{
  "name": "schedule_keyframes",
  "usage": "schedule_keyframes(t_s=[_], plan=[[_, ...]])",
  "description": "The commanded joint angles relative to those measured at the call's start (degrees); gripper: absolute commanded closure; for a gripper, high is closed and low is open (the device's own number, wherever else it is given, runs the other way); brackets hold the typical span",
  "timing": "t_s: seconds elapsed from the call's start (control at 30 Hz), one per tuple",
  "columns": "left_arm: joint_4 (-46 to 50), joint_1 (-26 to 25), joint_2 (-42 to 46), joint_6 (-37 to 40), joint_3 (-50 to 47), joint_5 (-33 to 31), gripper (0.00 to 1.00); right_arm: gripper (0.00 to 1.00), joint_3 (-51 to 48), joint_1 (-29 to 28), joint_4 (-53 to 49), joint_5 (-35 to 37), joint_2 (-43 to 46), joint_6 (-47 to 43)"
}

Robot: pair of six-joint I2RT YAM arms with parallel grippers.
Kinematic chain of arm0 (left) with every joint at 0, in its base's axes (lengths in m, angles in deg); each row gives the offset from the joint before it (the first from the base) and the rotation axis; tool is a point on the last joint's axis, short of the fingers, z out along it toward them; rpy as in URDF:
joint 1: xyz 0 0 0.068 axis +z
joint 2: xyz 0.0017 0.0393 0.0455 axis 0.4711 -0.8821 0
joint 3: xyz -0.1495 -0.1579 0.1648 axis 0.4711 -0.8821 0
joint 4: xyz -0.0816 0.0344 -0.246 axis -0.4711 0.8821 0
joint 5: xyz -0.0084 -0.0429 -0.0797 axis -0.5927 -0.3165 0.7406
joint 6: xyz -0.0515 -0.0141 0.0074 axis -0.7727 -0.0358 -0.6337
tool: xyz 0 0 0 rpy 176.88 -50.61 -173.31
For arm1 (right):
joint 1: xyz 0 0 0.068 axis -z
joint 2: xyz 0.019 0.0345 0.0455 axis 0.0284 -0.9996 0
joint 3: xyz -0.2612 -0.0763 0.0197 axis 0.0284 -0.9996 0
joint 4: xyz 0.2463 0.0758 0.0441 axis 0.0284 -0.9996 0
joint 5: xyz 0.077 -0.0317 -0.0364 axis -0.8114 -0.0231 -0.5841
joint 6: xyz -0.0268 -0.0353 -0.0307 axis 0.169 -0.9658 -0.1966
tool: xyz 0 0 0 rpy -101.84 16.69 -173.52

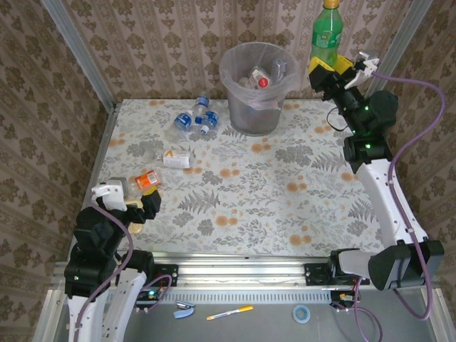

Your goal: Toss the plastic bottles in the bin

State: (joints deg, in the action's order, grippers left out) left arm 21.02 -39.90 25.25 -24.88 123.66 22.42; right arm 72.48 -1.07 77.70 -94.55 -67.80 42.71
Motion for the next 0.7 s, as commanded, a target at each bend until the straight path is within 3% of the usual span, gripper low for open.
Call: schedule_keyframes(t_s=[0.0,0.33,0.47,0.6,0.67], plan=[[0.25,0.54,0.36,0.79,-0.34,-0.63,0.0,0.81,3.03,-0.46,4.68,-0.08,-1.64,1.38],[0.4,0.57,0.18,0.8,-0.35,-0.72,0.0,0.81,10.07,-1.64,-2.5,-0.17,-9.79,0.5],[0.45,0.55,0.09,0.72,-0.29,-0.81,0.0,0.82,21.25,-2.56,-18.16,-1.79,-17.98,-1.96],[0.52,0.59,0.0,0.63,-0.29,-0.8,0.0,0.79,44.36,-2.77,-46.17,-6.43,-33.46,-4.67],[0.52,0.54,-0.04,0.59,-0.24,-0.89,0.0,0.71,55.62,-2.84,-57.22,-9.23,-40.39,-5.67]])
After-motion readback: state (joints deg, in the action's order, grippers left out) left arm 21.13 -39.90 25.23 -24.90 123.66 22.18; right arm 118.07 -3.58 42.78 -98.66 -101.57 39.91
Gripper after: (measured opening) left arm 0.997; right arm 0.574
